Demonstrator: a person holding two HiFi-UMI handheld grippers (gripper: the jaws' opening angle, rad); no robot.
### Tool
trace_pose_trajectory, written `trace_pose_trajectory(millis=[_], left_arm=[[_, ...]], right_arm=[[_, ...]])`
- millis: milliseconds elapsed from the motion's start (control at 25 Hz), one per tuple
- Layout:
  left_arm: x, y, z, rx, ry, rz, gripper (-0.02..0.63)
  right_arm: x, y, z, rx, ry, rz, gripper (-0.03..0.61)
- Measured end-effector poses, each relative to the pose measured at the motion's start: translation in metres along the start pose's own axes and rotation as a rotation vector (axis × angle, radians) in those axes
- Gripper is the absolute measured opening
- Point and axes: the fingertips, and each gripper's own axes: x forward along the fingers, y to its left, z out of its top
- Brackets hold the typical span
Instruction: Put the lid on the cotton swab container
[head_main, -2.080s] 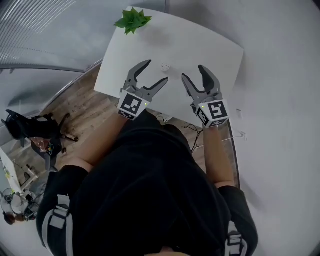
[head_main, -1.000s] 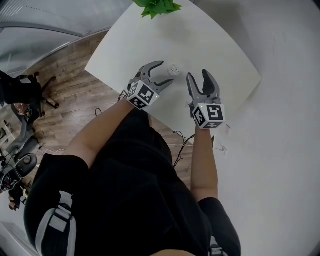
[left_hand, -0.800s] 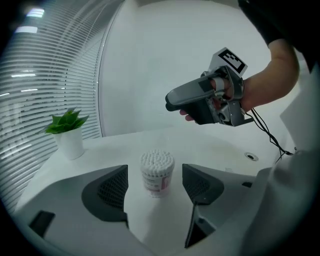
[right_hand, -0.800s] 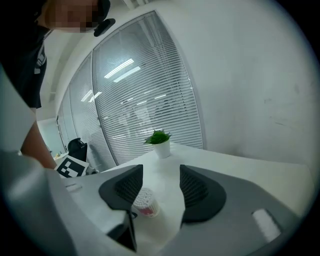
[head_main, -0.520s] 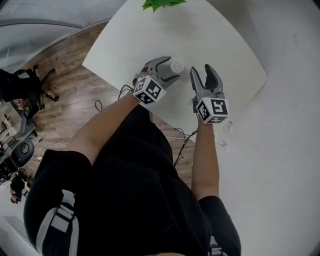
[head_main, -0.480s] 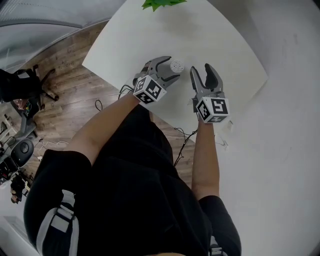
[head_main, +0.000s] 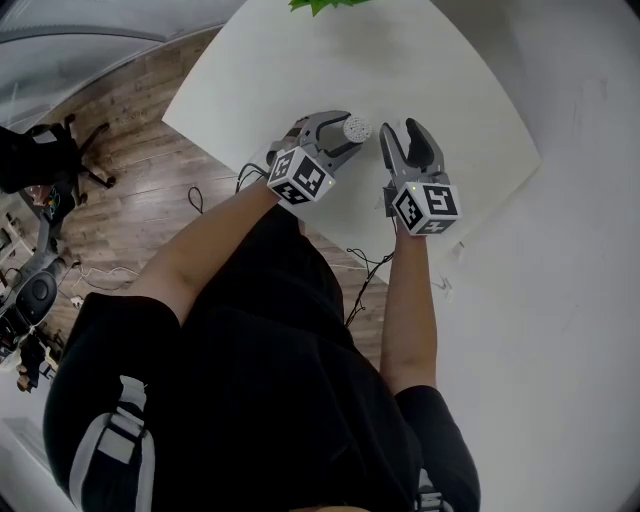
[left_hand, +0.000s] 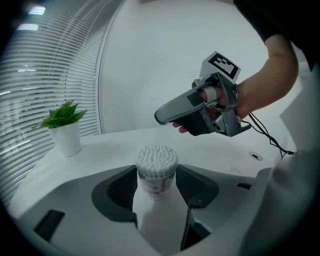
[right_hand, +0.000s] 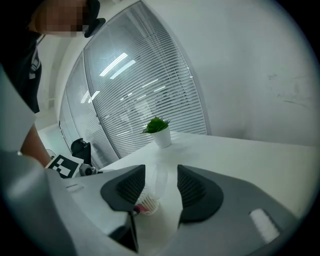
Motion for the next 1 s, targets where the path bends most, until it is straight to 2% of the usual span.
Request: trace_pose_trajectory(millis=[120,280,480,1000], left_arm=[[0.001,0.000,0.000,-0.004,-0.002,0.001,0.238],[0.001,0.000,0.000,-0.005,-0.002,0.004,0.236],[0.000,0.000,0.000,-0.005,0.000,0.009,0.236],[0.002,0.001,0.000,-0.011,-0.001,0.014,0.236]], right_arm=[[0.004,0.001,-0.002,0.005,0.007,0.015,0.167],[0.004,0.005,0.002,-0.002,-0.005,0.020,0.066],[0.000,0.018,0.005,-0.043,-0.003,0.049,0.070],[0.006,0.059,-0.011,-0.062,0.058,0.207,0.118]])
